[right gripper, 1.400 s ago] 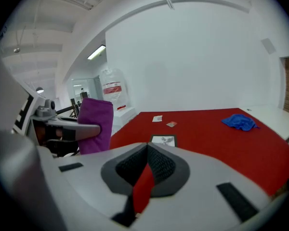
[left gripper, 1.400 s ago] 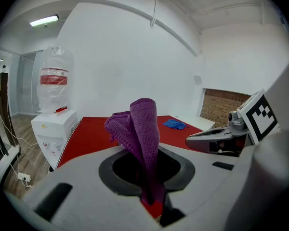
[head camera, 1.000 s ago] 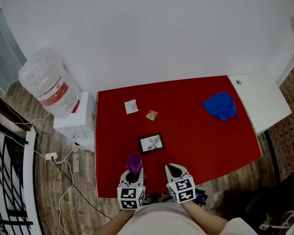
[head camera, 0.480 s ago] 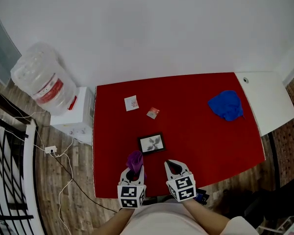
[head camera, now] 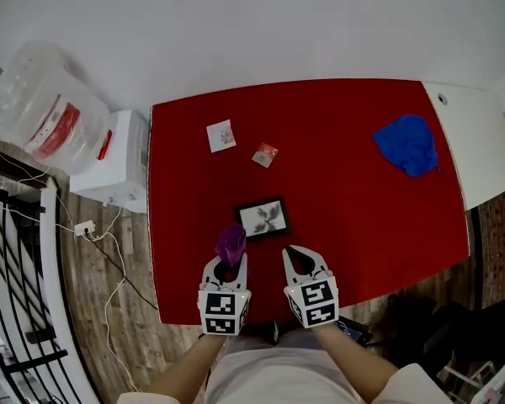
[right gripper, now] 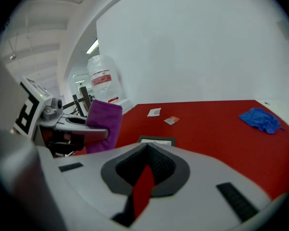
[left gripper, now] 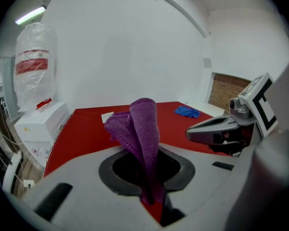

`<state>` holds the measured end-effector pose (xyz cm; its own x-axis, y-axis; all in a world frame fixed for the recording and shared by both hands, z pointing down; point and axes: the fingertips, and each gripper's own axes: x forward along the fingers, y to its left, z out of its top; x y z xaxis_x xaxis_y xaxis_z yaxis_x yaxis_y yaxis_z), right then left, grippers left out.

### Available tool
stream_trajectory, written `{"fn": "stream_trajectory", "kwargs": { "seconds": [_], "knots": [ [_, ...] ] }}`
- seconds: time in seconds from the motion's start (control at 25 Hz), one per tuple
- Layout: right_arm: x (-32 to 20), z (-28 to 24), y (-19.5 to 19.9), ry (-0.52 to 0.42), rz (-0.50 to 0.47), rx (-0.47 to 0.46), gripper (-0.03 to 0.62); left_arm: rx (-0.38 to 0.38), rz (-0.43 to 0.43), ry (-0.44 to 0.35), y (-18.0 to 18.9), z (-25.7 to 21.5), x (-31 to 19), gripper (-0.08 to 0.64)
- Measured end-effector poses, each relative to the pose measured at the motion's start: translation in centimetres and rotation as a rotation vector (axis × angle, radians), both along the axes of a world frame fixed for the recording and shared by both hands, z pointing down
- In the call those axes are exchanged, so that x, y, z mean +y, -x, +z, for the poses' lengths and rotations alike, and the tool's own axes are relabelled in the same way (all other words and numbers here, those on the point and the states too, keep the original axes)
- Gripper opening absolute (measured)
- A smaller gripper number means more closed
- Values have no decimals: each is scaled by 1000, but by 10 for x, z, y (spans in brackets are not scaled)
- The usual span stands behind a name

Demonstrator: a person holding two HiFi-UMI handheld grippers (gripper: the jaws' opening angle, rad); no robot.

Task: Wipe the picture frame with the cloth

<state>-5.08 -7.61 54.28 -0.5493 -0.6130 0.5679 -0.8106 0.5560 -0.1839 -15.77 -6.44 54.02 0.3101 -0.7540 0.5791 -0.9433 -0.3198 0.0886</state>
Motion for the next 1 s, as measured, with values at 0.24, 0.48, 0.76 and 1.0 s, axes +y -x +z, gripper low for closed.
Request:
{"fn": "stream_trajectory", "kwargs": {
  "seconds": [0.24,0.48,0.76,1.0],
  "knots": [
    [-5,22,2,13,1,-2,5,-574,454,26,8,58,-52,61],
    [8,37,7,43,0,-6,5,-816,631,130,23,115,-93,61],
    [18,46,-6,63,20,-1,5,-865,643,157,27,130,-106,60],
    [15,50,-12,66,23,-4,5,-896,691,194,18,133,-87,60]
  ]
}}
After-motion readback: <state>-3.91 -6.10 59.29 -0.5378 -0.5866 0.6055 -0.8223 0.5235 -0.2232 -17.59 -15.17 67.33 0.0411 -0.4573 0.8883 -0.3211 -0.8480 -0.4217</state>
